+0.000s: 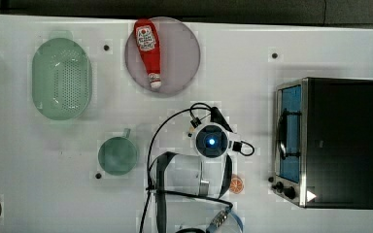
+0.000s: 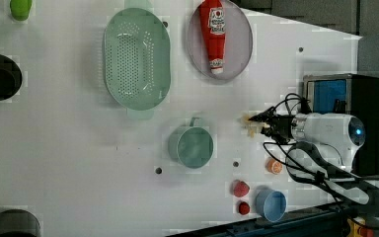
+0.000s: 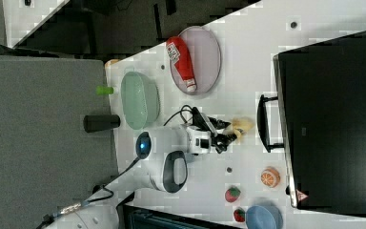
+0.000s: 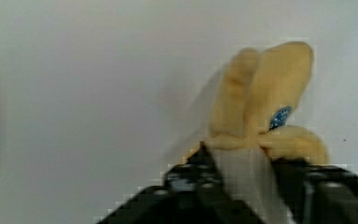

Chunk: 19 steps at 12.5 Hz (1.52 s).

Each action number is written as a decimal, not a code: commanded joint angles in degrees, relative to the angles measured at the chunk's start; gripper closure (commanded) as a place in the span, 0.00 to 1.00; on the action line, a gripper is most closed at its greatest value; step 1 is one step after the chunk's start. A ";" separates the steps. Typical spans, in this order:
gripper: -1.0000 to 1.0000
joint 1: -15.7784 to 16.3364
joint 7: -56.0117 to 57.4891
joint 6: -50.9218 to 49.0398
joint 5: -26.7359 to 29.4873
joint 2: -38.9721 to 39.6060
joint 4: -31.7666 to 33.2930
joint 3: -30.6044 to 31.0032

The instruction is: Pick banana from table and place on oven.

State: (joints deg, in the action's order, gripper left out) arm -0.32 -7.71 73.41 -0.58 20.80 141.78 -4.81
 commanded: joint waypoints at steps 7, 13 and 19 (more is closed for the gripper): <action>0.74 -0.24 -1.51 -20.79 -0.98 -21.75 -3.59 1.89; 0.74 -0.35 -1.51 -52.37 -0.96 -33.77 -19.98 1.88; 0.74 -2.47 9.85 -60.76 -2.81 -29.06 -33.68 -7.66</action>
State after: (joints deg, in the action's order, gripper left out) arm -0.72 -2.81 15.90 -2.57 -10.60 108.72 -8.09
